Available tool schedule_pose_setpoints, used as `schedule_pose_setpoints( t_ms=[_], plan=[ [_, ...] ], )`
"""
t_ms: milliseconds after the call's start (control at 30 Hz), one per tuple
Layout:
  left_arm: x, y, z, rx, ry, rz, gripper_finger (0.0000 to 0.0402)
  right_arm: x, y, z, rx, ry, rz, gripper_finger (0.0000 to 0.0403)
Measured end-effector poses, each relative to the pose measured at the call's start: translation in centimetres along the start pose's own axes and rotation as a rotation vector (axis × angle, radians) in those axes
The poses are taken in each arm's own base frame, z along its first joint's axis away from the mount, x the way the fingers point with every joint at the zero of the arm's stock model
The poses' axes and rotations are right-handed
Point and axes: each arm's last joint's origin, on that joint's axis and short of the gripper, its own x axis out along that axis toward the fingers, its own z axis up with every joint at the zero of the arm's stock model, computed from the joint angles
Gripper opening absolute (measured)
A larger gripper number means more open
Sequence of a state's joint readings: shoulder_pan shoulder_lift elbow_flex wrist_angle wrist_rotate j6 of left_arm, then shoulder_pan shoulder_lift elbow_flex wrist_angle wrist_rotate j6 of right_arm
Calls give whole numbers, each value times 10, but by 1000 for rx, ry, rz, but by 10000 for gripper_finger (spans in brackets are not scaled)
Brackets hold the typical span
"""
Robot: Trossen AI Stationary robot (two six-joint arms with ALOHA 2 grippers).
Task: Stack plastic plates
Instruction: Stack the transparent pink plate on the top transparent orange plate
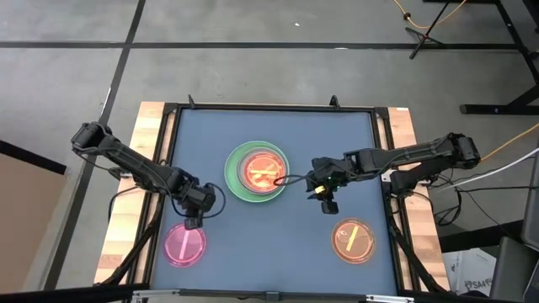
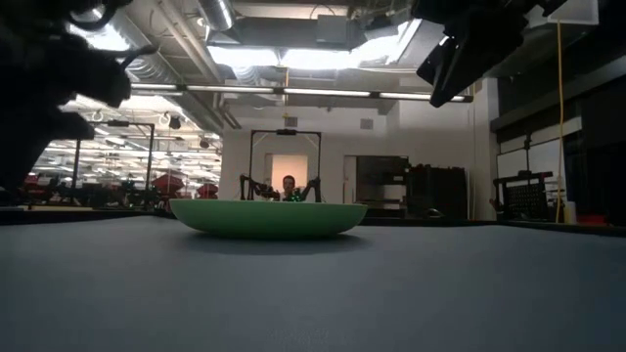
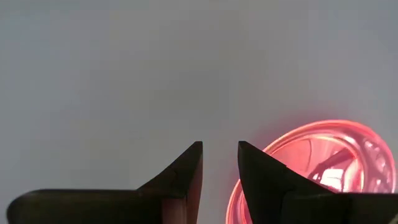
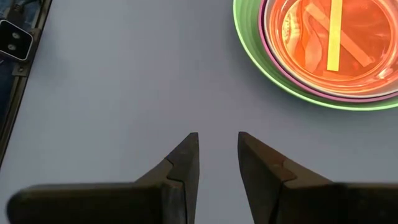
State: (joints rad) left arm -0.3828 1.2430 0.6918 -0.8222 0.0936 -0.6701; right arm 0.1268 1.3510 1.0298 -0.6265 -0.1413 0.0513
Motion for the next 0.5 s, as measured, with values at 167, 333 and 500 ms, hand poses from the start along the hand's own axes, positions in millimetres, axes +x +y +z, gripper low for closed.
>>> schedule_pose_setpoints(
  t_ms=[167, 333, 500],
  plan=[
    [8, 4, -6, 6, 52, -22, 95, 0, 0, 0, 0, 0, 0, 101],
    [11, 5, -9, 46, 92, -65, 93, 0, 0, 0, 1, 0, 0, 101],
    [16, 5, -11, 103, 99, -114, 84, 0, 0, 0, 3, -1, 0, 101]
  ],
)
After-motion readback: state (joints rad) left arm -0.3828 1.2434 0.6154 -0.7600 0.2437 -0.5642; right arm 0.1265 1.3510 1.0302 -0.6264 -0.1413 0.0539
